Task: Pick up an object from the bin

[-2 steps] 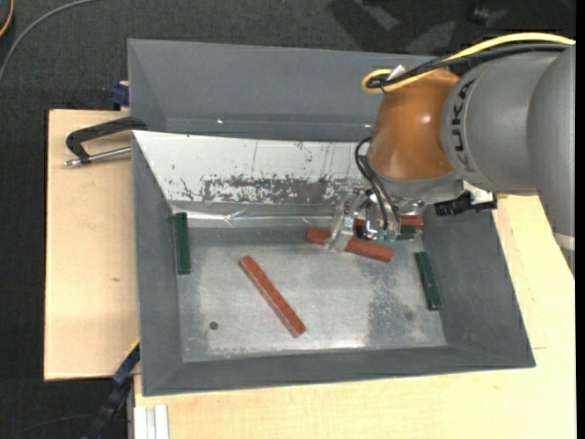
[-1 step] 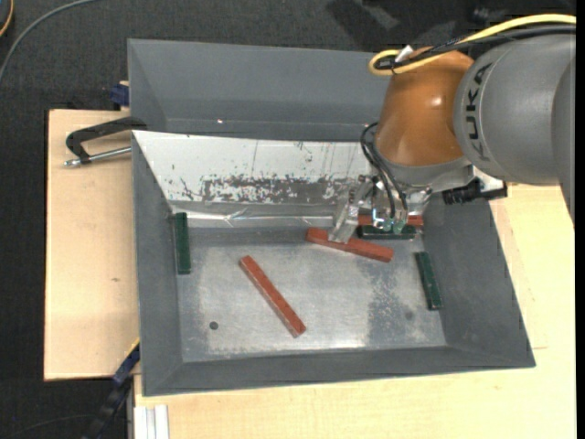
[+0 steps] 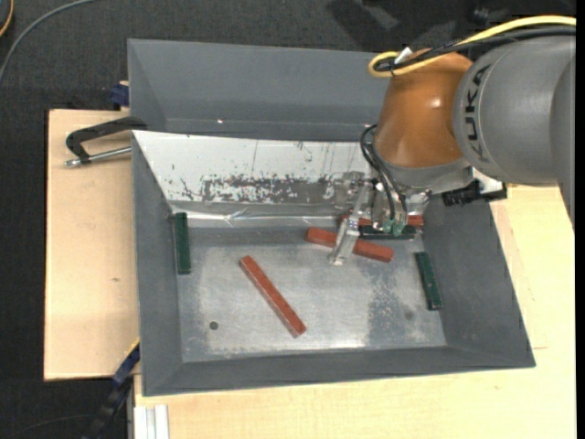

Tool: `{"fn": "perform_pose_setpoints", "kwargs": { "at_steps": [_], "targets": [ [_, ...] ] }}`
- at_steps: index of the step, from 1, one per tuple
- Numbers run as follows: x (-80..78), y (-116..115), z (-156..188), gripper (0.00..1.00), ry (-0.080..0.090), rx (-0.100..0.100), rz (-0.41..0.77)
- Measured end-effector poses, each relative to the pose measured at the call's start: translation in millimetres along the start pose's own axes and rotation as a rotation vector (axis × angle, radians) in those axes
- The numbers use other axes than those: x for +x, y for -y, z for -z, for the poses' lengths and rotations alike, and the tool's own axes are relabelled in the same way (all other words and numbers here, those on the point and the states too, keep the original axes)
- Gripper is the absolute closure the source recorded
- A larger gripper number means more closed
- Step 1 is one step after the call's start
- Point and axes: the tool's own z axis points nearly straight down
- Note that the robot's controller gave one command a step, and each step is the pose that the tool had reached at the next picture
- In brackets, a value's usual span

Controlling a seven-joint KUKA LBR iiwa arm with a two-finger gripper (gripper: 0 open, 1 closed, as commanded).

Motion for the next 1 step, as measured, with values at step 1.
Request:
{"fn": "perform_pose_setpoints", "kwargs": {
  "at_steps": [1],
  "targets": [
    [-4.1, 25.4, -71.5, 0.00, -0.002, 0.000, -0.097]
  ]
}}
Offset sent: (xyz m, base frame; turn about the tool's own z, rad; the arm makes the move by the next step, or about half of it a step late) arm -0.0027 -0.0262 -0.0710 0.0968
